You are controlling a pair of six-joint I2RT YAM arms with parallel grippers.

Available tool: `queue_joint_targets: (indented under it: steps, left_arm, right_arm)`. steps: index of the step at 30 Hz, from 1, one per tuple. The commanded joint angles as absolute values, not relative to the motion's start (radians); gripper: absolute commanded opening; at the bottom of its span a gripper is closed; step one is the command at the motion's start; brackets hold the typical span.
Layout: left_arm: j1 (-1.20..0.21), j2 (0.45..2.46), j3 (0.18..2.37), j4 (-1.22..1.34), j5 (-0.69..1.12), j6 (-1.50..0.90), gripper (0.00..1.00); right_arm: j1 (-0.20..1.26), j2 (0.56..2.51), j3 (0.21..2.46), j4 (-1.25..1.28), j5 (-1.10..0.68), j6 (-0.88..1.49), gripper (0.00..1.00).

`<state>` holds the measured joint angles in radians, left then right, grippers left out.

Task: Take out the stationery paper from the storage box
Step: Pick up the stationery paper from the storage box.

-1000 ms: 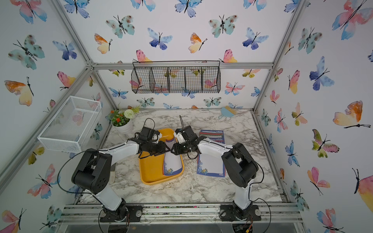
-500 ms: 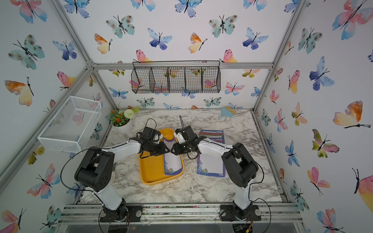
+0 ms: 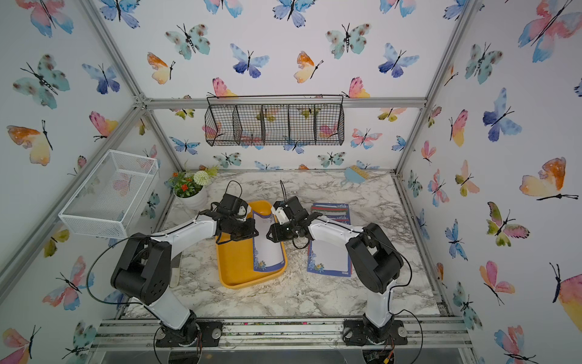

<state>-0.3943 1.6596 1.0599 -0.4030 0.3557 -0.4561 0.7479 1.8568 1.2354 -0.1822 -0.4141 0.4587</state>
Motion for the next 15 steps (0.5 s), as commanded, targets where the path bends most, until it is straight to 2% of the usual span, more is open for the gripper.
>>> queue_joint_targets:
  steps: [1, 6, 8, 11, 15]
  left_arm:
    - [-0.386, 1.591, 1.075, -0.521, 0.307, -0.412, 0.05]
    - [-0.354, 1.517, 1.072, -0.609, 0.261, -0.392, 0.12]
    - [-0.338, 1.487, 1.067, -0.633, 0.259, -0.377, 0.09]
    - [-0.328, 1.423, 1.063, -0.622, 0.279, -0.345, 0.0]
    - [-0.327, 1.301, 1.073, -0.552, 0.357, -0.285, 0.0]
  right_arm:
    - [0.752, 1.813, 1.255, -0.227, -0.373, 0.441, 0.43]
    - [0.752, 1.793, 1.26, -0.237, -0.354, 0.437, 0.43]
    - [0.752, 1.79, 1.264, -0.237, -0.354, 0.437, 0.43]
    - [0.751, 1.778, 1.263, -0.232, -0.365, 0.43, 0.42]
    - [0.751, 1.696, 1.224, -0.159, -0.368, 0.397, 0.42]
